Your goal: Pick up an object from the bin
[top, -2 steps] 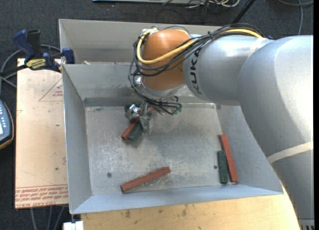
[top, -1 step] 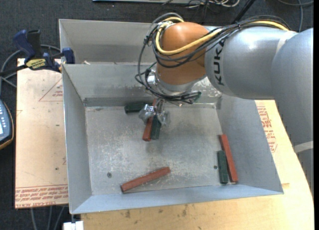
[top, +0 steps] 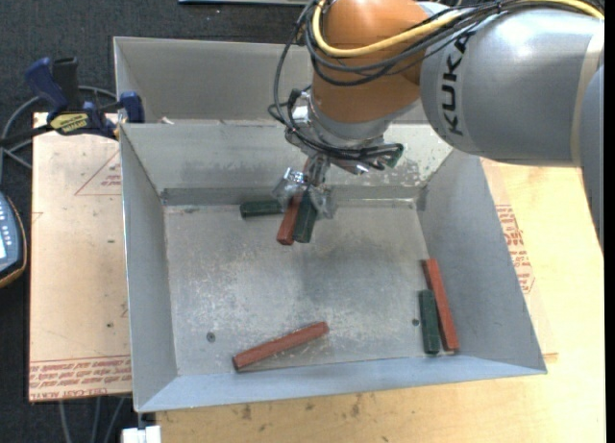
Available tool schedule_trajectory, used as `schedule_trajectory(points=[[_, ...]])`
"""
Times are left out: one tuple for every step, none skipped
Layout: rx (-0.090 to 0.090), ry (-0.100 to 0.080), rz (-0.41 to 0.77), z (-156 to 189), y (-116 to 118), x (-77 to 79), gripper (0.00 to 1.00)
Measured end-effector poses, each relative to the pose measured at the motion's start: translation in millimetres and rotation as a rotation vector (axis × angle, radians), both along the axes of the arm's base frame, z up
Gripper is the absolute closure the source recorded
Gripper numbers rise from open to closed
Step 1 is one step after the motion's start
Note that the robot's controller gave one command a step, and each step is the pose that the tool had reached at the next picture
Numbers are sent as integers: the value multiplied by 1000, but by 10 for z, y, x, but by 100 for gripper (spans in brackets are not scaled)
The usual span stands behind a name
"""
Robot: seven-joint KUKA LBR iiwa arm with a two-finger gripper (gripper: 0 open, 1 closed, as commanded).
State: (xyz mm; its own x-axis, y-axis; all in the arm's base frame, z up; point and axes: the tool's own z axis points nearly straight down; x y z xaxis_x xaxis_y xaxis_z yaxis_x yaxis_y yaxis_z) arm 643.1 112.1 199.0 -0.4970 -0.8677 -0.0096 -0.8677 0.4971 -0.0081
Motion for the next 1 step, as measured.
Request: schedule_trajectory(points=[[0, 5, -119, 499, -46, -251, 100]])
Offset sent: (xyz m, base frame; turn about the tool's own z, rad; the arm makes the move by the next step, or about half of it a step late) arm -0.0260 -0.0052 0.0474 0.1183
